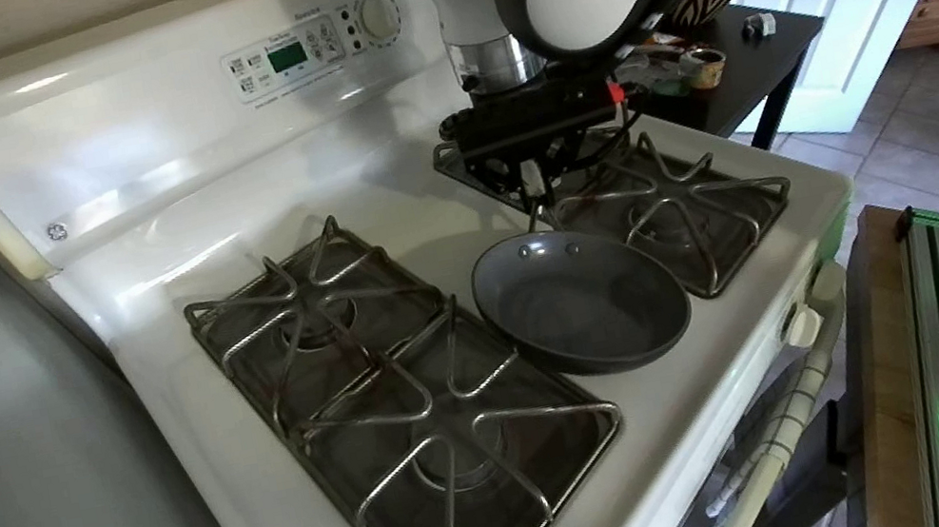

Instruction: Move the pan to the right

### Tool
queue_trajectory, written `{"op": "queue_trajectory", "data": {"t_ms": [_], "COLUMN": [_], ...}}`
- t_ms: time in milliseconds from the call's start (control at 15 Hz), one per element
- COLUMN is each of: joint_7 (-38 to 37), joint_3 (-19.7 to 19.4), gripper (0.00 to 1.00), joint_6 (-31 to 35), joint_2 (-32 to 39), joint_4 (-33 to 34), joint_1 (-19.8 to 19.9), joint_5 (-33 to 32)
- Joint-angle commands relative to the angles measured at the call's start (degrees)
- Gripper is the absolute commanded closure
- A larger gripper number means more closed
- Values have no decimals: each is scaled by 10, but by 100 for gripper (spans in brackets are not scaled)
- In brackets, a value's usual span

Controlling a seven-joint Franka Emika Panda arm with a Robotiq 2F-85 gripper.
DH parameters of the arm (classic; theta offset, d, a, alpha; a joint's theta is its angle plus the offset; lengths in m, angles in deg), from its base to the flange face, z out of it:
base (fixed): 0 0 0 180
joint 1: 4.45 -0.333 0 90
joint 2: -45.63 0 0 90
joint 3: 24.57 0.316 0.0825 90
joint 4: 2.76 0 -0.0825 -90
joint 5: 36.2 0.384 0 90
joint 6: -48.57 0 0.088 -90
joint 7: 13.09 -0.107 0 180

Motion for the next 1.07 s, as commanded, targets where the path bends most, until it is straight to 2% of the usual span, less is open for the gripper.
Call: {"op": "queue_trajectory", "data": {"t_ms": [0,467,533,600,733,1000], "joint_7": [-26,-18,-12,-2,8,26], "joint_3": [-5,-3,-2,0,3,4], "gripper": [95,95,80,55,50,21], "joint_6": [25,19,22,25,44,69], "joint_2": [-31,-44,-45,-45,-41,-31], "joint_4": [-38,-41,-42,-43,-46,-55], "joint_1": [6,17,18,18,17,15], "joint_5": [-18,-13,-7,-5,-8,-14]}}
